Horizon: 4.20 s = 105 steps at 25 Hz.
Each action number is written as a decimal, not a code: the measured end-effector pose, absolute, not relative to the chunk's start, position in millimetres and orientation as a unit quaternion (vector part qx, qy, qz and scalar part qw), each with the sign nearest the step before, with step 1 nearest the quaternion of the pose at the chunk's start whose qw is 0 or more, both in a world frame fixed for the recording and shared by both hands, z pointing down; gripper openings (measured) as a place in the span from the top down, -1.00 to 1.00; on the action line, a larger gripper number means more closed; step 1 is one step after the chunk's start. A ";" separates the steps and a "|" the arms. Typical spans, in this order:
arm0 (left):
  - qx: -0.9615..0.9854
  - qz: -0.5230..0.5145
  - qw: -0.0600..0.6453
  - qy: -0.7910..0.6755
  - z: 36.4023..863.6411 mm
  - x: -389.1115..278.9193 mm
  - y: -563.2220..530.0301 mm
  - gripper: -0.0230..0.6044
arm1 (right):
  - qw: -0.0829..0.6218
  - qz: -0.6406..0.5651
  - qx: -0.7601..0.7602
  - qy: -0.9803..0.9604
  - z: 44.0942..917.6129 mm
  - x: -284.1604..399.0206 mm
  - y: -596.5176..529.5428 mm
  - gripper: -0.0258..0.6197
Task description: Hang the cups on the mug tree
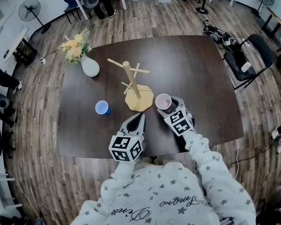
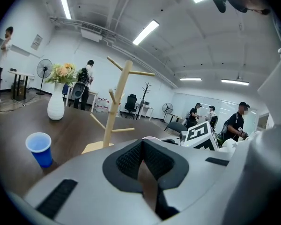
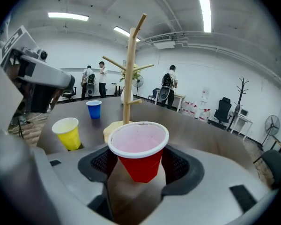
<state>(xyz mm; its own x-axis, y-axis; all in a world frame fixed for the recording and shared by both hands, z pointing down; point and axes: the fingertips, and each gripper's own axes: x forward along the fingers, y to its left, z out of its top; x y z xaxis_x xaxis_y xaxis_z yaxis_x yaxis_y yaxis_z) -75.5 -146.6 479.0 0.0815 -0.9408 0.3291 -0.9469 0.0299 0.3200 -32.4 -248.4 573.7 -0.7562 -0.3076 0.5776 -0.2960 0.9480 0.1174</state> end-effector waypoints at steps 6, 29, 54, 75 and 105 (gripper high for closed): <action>0.719 0.013 0.235 -0.655 473.7 -92.2 -146.2 0.85 | 0.354 -0.046 0.200 -0.913 572.9 -35.9 -262.8 0.00; 0.774 0.022 0.225 -0.592 465.0 -134.6 -127.9 0.85 | 0.472 -0.216 0.264 -0.813 546.8 -77.7 -273.2 0.00; 0.753 0.009 0.235 -0.615 469.1 -151.0 -117.7 0.85 | 0.527 -0.425 0.227 -0.700 543.7 -105.5 -270.7 0.00; 0.748 0.005 0.247 -0.616 475.5 -164.5 -103.0 0.85 | 0.509 -0.425 0.229 -0.713 549.1 -121.5 -250.7 -0.15; 0.704 0.017 0.241 -0.668 480.9 -143.7 -60.7 0.85 | 0.378 -0.225 0.250 -0.862 529.5 -91.5 -183.4 0.76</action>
